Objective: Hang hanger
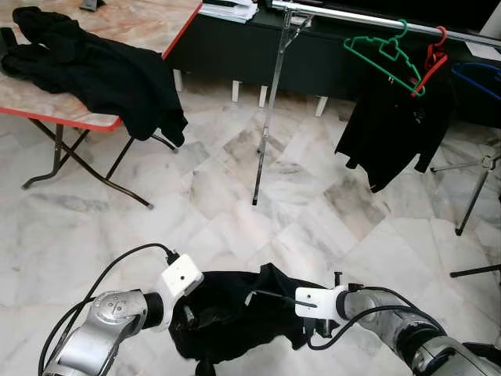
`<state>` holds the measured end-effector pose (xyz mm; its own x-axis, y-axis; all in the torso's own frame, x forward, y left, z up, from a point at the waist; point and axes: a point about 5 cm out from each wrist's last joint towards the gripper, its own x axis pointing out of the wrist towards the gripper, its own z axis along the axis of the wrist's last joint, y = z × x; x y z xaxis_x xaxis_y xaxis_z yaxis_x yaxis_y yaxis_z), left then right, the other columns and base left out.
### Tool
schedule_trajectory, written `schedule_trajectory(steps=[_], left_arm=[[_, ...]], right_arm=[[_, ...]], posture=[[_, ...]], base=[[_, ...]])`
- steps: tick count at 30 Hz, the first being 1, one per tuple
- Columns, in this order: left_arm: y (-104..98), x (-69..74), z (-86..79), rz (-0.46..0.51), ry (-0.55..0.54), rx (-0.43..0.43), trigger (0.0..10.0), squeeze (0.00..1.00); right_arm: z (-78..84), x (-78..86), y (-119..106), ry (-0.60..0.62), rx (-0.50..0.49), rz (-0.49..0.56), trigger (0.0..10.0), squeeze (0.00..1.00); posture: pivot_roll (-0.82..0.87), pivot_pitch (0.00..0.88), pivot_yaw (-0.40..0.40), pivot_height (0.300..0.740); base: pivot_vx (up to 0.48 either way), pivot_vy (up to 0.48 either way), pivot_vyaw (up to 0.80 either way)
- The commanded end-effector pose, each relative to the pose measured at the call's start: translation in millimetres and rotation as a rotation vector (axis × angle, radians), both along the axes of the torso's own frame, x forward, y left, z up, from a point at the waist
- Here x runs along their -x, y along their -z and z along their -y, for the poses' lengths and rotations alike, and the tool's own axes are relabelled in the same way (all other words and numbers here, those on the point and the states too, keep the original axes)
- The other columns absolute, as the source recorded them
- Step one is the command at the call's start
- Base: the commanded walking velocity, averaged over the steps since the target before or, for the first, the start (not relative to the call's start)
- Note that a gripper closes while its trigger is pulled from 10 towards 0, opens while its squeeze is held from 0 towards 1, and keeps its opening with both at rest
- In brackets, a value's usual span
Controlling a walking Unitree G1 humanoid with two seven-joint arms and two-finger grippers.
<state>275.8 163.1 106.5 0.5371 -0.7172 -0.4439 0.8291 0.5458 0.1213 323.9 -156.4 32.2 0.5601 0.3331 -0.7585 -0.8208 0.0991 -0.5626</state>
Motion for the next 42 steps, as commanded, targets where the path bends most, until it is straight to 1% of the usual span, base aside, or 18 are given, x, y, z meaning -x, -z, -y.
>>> schedule_trajectory(steps=[1, 5, 6, 8, 9, 11, 13, 14, 15, 16, 17, 20, 21, 24, 26, 31, 36, 42], left_arm=[[-16.0, 4.1, 6.0, 0.031, 0.063, 0.015, 10.0, 1.00], [-20.0, 21.1, -0.4, -0.037, 0.152, -0.021, 10.0, 1.00], [-17.6, 26.4, -3.6, -0.058, 0.171, -0.042, 10.0, 0.00], [-11.3, 33.8, -9.6, -0.088, 0.186, -0.077, 10.0, 0.00], [-11.3, 33.8, -9.6, -0.088, 0.186, -0.077, 10.0, 0.00], [-6.8, 37.0, -15.0, -0.095, 0.171, -0.086, 10.0, 0.00], [-13.5, 28.8, -15.0, -0.032, 0.112, -0.057, 10.0, 0.00], [-19.2, 21.3, -13.5, 0.020, 0.071, -0.038, 10.0, 0.00], [-19.2, 21.3, -13.5, 0.020, 0.071, -0.038, 10.0, 0.00], [-24.5, 15.3, -6.5, 0.059, 0.067, -0.021, 10.0, 0.00], [-24.5, 15.3, -6.5, 0.059, 0.067, -0.021, 10.0, 0.00], [-29.7, 6.0, 7.2, 0.117, 0.065, 0.006, 10.0, 0.00], [-31.2, 3.7, 15.1, 0.131, 0.078, 0.029, 10.0, 0.00], [-30.6, 4.2, 18.7, 0.121, 0.091, 0.040, 10.0, 0.00], [-25.2, 8.2, 20.6, 0.092, 0.133, 0.017, 10.0, 0.00], [-16.6, 9.5, 19.6, 0.079, 0.154, -0.045, 10.0, 0.00], [0.7, 3.9, 17.6, 0.086, 0.146, -0.158, 10.0, 0.00], [6.5, -1.6, 22.4, 0.106, 0.130, -0.167, 10.0, 0.00]], right_arm=[[-2.6, 1.2, 1.9, -0.002, -0.003, -0.007, 10.0, 0.00], [1.9, -0.8, 1.8, 0.049, 0.004, 0.017, 10.0, 0.00], [4.2, -3.1, 0.0, 0.083, -0.001, 0.034, 10.0, 0.00], [9.3, -7.4, -3.6, 0.156, -0.014, 0.063, 10.0, 0.00], [9.3, -7.4, -3.6, 0.156, -0.014, 0.063, 10.0, 0.00], [13.9, -10.2, -6.0, 0.218, -0.030, 0.077, 10.0, 0.00], [13.6, -9.7, -5.7, 0.216, -0.038, 0.068, 10.0, 0.00], [12.3, -9.2, -5.4, 0.204, -0.041, 0.058, 10.0, 0.00], [12.3, -9.2, -5.4, 0.204, -0.041, 0.058, 10.0, 0.00], [7.1, -8.5, -5.3, 0.164, -0.046, 0.042, 10.0, 0.00], [7.1, -8.5, -5.3, 0.164, -0.046, 0.042, 10.0, 0.00], [-4.1, -5.6, -4.2, 0.082, -0.060, -0.014, 10.0, 0.00], [-9.4, -5.4, -4.7, 0.054, -0.067, -0.026, 10.0, 0.00], [-12.2, -5.1, -4.6, 0.041, -0.070, -0.028, 10.0, 0.00], [-13.5, -4.2, -3.9, 0.029, -0.068, -0.036, 10.0, 0.00], [-15.8, -3.5, -4.5, 0.007, -0.078, -0.058, 10.0, 0.00], [-19.3, -1.5, -4.1, -0.026, -0.090, -0.084, 10.0, 0.00], [-22.8, -2.0, -5.6, -0.036, -0.106, -0.093, 10.0, 0.00]], posture=[[0.09, 0.196, -0.104, 0.740], [0.10, 0.183, -0.096, 0.740], [0.10, 0.183, -0.096, 0.740], [0.11, 0.179, -0.093, 0.740], [0.11, 0.179, -0.093, 0.740], [0.11, 0.176, -0.093, 0.740], [0.11, 0.175, -0.093, 0.740], [0.11, 0.175, -0.095, 0.740], [0.11, 0.175, -0.095, 0.740], [0.11, 0.176, -0.097, 0.740], [0.11, 0.176, -0.097, 0.740], [0.11, 0.185, -0.102, 0.740], [0.11, 0.191, -0.105, 0.740], [0.11, 0.191, -0.105, 0.740], [0.11, 0.197, -0.109, 0.740], [0.11, 0.200, -0.110, 0.740], [0.11, 0.209, -0.111, 0.740], [0.11, 0.213, -0.110, 0.740]], base=[[0.000, 0.000, 0.00], [0.000, 0.000, 0.00], [0.000, 0.000, 0.00], [0.000, 0.000, 0.00], [0.000, 0.000, 0.00], [0.000, 0.000, 0.00], [0.000, 0.000, 0.00], [0.000, 0.000, 0.00], [0.000, 0.000, 0.00], [0.000, 0.000, 0.00], [0.000, 0.000, 0.00], [0.000, 0.000, 0.00], [0.000, 0.000, 0.00], [0.000, 0.000, 0.00], [0.000, 0.000, 0.00], [0.000, 0.000, 0.00], [0.000, 0.000, 0.00], [0.000, 0.000, 0.00]])
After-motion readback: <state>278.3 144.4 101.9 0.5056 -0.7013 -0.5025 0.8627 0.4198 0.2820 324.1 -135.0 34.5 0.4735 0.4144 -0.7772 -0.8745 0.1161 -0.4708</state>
